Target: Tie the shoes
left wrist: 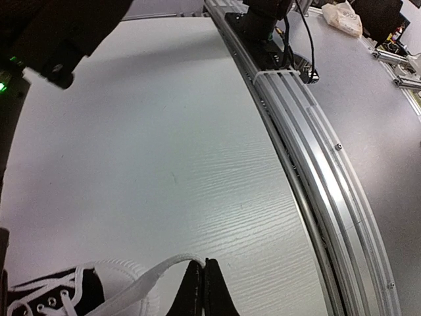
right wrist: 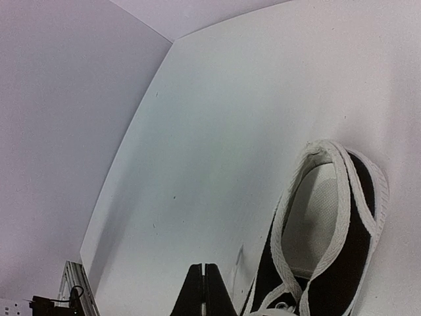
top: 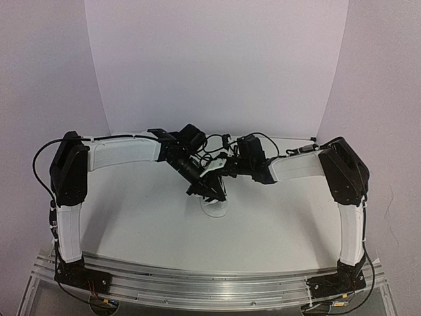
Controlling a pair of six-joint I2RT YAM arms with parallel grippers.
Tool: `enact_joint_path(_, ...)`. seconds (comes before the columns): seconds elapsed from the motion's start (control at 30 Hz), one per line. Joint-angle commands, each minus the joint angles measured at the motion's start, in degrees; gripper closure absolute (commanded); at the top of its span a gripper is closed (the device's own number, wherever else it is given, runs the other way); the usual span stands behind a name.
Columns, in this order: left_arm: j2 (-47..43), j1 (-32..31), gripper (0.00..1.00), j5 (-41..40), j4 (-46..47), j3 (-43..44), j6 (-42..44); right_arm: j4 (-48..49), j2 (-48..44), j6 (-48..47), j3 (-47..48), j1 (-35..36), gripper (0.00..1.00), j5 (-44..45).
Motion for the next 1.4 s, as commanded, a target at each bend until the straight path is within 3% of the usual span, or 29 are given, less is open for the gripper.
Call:
enact_joint_path(0.0,0.59,-0.45,0.98,2.48,14.98,-5.34,-4.20,-1.22,-1.10,-1.09,1.99,0.25,1.00,-0.28)
enact_joint_path(0.03,0.81,-0.45,0.94,1.26,17.27,-6.05,-4.80,-1.41,-1.05,-1.36,1.94,0.24,1.00,-0.42)
enact_joint_path(0.17,1.51,-0.45,0.56,-2.78,26.24,-8.01,-4.41,-1.61,-0.82,-1.72,1.80,0.24,1.00,-0.90)
enact_joint_path(0.3,0.94,-0.09,0.29,-5.08,24.71,-7.99,-1.49,-1.76,-0.79,-2.31,2.13,0.17,1.00,-1.20)
enact_joint_path(0.33,0.48,0.23,0.16,-4.79,23.64,-8.04,-0.84,-1.82,-0.78,-2.38,2.17,0.15,1.00,-1.21)
enact_joint_path(0.37,-0.25,0.68,0.12,-3.91,22.18,-8.04,-0.08,-1.79,-0.78,-2.45,2.21,0.15,1.00,-1.23)
enact_joint_path(0.47,-3.49,2.50,0.10,-0.09,18.43,-8.61,1.89,-1.78,-0.58,-2.61,2.35,0.15,1.00,-1.56)
enact_joint_path(0.6,-8.66,4.80,0.11,3.53,20.58,-12.79,2.99,-1.78,-0.36,-2.59,2.65,0.15,1.00,-1.88)
enact_joint_path(0.63,-9.95,5.84,0.15,4.61,22.58,-13.92,1.02,-1.79,-0.35,-2.53,2.82,0.15,1.00,-1.94)
enact_joint_path(0.73,-13.21,10.37,0.42,5.63,35.93,-18.77,-14.26,-1.80,-0.52,-2.14,3.22,0.15,1.00,-2.05)
enact_joint_path(0.8,-14.18,13.20,0.50,2.90,46.15,-22.59,-24.46,-1.80,-0.67,-1.78,3.53,0.15,1.00,-1.97)
enact_joint_path(0.87,-13.49,14.36,0.51,-0.57,50.24,-25.18,-28.84,-1.71,-0.55,-1.32,4.11,0.15,1.00,-1.95)
enact_joint_path(0.93,-11.81,14.68,0.45,-2.03,52.05,-26.70,-32.19,-1.70,-0.28,-1.07,4.84,0.15,1.00,-2.22)
enact_joint_path(1.07,-6.98,14.74,0.44,-1.33,54.62,-26.58,-38.98,-1.69,-0.11,-0.53,5.43,0.23,1.00,-2.70)
enact_joint_path(1.23,-2.17,14.68,0.31,-1.51,59.44,-24.10,-48.15,-1.72,-0.42,-0.67,4.85,0.59,1.00,-2.79)
enact_joint_path(1.37,1.10,14.50,0.41,-0.89,61.26,-21.33,-51.26,-1.59,-0.05,-0.52,4.66,0.93,1.00,-2.97)
